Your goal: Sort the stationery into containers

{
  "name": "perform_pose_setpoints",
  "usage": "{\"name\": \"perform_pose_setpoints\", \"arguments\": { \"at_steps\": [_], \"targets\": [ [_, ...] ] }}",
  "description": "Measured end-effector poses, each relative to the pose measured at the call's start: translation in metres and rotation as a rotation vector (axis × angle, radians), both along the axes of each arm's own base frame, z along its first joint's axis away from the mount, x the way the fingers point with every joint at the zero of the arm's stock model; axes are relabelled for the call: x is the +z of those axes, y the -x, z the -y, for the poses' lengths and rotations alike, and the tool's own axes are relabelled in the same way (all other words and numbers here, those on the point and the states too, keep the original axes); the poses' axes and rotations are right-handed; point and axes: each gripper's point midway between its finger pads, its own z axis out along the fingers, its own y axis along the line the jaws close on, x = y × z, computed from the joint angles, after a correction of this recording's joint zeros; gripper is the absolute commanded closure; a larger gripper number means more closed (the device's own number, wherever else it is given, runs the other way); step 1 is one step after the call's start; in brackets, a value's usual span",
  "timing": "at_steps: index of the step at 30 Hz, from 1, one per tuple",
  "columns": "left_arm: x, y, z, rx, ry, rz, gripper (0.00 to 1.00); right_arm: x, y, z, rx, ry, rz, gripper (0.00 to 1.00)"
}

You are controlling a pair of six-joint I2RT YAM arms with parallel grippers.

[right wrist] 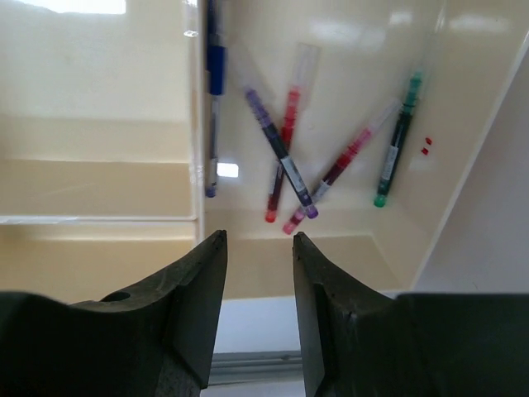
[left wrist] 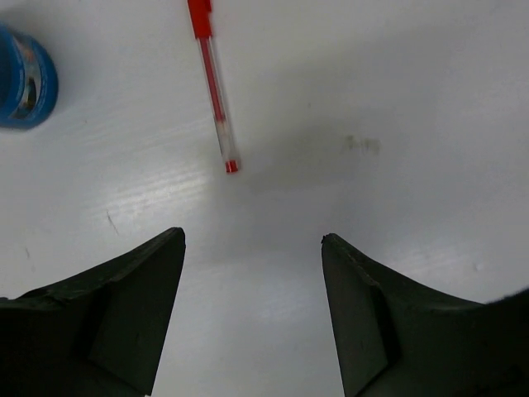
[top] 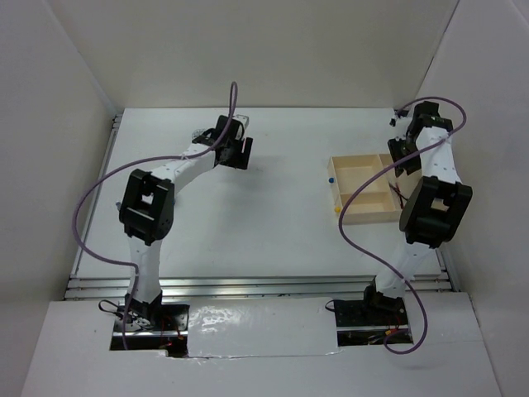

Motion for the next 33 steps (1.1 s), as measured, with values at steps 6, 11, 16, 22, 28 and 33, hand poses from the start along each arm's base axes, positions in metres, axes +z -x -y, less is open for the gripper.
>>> {"name": "perform_pose_setpoints", "arguments": {
  "at_steps": [6, 11, 16, 22, 28, 33],
  "targets": [
    [-0.028, -0.040, 0.005, 0.038, -0.027, -0.003, 0.25, 0.061, 0.005, -0.036, 0.052, -0.152, 0.161, 0.54],
    [-0.048, -0.062, -0.010, 0.083, -0.051, -0.007, 0.33, 0.131, 0.026, -0.066, 0.110, -0.232, 0.348, 0.54],
    [-0.067, -0.072, -0.015, 0.095, -0.068, -0.020, 0.53, 0.166, 0.045, -0.093, 0.160, -0.310, 0.441, 0.54],
    [-0.072, -0.071, -0.007, 0.073, -0.061, -0.024, 0.75, 0.174, 0.050, -0.116, 0.178, -0.437, 0.452, 0.48],
    [-0.071, -0.061, 0.001, 0.034, -0.016, -0.049, 1.00, 0.199, 0.049, -0.146, 0.225, -0.553, 0.504, 0.46],
    [-0.058, 0.011, 0.012, -0.058, 0.248, -0.162, 1.00, 0.227, 0.059, -0.192, 0.289, -0.699, 0.575, 0.42]
  ]
}}
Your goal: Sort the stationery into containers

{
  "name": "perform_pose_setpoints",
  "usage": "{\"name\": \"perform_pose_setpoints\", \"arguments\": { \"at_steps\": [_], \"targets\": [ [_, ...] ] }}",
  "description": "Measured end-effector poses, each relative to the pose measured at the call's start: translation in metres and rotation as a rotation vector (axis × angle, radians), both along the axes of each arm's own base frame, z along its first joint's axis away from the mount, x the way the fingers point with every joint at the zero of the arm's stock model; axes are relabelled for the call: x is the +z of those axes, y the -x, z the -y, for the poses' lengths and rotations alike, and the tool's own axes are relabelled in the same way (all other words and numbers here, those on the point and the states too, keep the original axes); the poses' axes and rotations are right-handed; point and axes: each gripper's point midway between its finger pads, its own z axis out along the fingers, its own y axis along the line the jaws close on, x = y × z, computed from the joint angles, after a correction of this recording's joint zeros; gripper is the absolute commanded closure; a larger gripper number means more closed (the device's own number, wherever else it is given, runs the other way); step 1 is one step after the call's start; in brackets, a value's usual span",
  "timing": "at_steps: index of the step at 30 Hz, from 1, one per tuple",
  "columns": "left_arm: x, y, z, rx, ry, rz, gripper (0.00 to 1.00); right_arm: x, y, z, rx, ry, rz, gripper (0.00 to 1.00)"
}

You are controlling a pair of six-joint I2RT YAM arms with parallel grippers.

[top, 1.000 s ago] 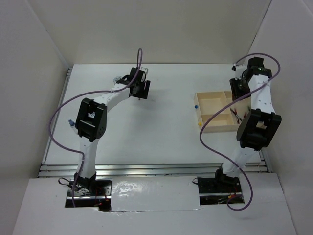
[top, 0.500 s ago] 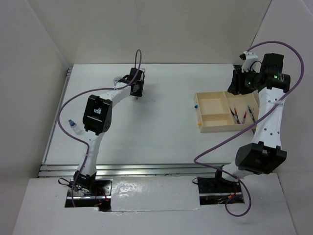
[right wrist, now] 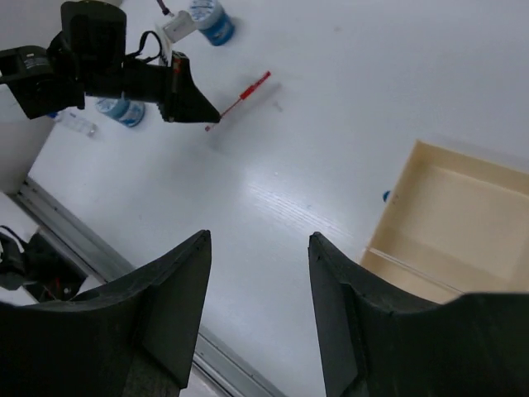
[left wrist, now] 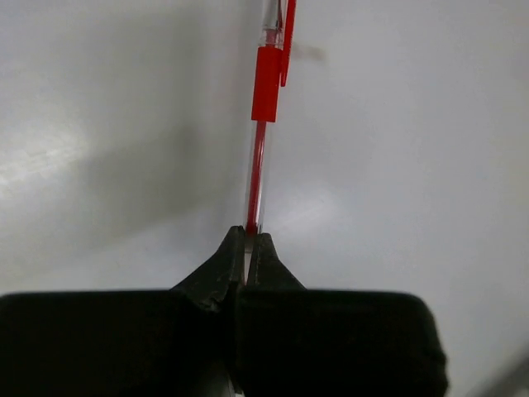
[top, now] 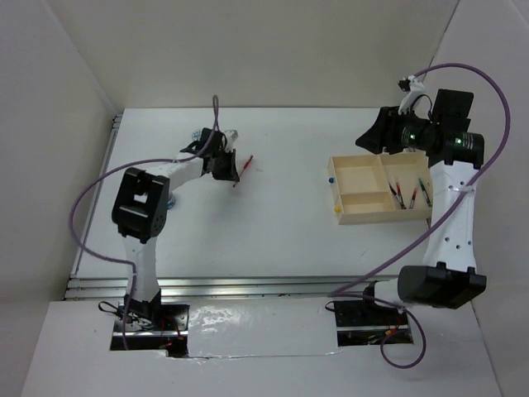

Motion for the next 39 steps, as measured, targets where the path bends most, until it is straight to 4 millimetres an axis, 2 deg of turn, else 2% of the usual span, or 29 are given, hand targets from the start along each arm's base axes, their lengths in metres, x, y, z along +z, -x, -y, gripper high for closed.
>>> {"name": "perform_pose_setpoints", "arguments": {
  "at_steps": [2, 3, 6, 7, 9, 12, 15, 18, 22, 28, 32, 37, 39],
  "targets": [
    [0.027, 0.028, 0.005, -0.005, 0.150, -0.022, 1.00, 0.009, 0.010, -0.020, 0.035, -0.076, 0.032, 0.40],
    [0.052, 0.036, 0.010, -0.010, 0.246, -0.006, 1.00, 0.012, 0.015, -0.029, 0.050, -0.117, 0.040, 0.38],
    [0.145, 0.045, 0.032, -0.063, 0.526, 0.128, 1.00, 0.015, 0.032, -0.058, 0.103, -0.234, 0.083, 0.35],
    [0.180, 0.054, 0.040, -0.094, 0.626, 0.181, 1.00, 0.015, 0.036, -0.066, 0.119, -0.264, 0.093, 0.35],
    [0.232, 0.080, 0.051, -0.161, 0.776, 0.262, 1.00, 0.021, 0.042, -0.087, 0.167, -0.319, 0.124, 0.34],
    [0.291, 0.122, 0.060, -0.270, 0.964, 0.341, 1.00, 0.040, 0.052, -0.123, 0.269, -0.380, 0.173, 0.34],
    [0.322, 0.147, 0.068, -0.352, 1.092, 0.361, 1.00, 0.062, 0.065, -0.155, 0.359, -0.432, 0.225, 0.34],
    [0.334, 0.162, 0.071, -0.384, 1.167, 0.346, 1.00, 0.080, 0.072, -0.179, 0.424, -0.466, 0.258, 0.34],
    [0.347, 0.175, 0.073, -0.417, 1.213, 0.339, 1.00, 0.096, 0.067, -0.205, 0.478, -0.495, 0.281, 0.34],
    [0.365, 0.191, 0.070, -0.450, 1.243, 0.359, 1.00, 0.076, 0.046, -0.228, 0.472, -0.511, 0.205, 0.35],
    [0.367, 0.194, 0.069, -0.456, 1.249, 0.365, 1.00, 0.064, 0.033, -0.238, 0.456, -0.516, 0.156, 0.35],
    [0.362, 0.194, 0.069, -0.447, 1.247, 0.350, 1.00, 0.074, 0.031, -0.247, 0.472, -0.529, 0.166, 0.39],
    [0.360, 0.194, 0.069, -0.442, 1.246, 0.344, 1.00, 0.083, 0.034, -0.250, 0.490, -0.536, 0.187, 0.44]
  ]
}}
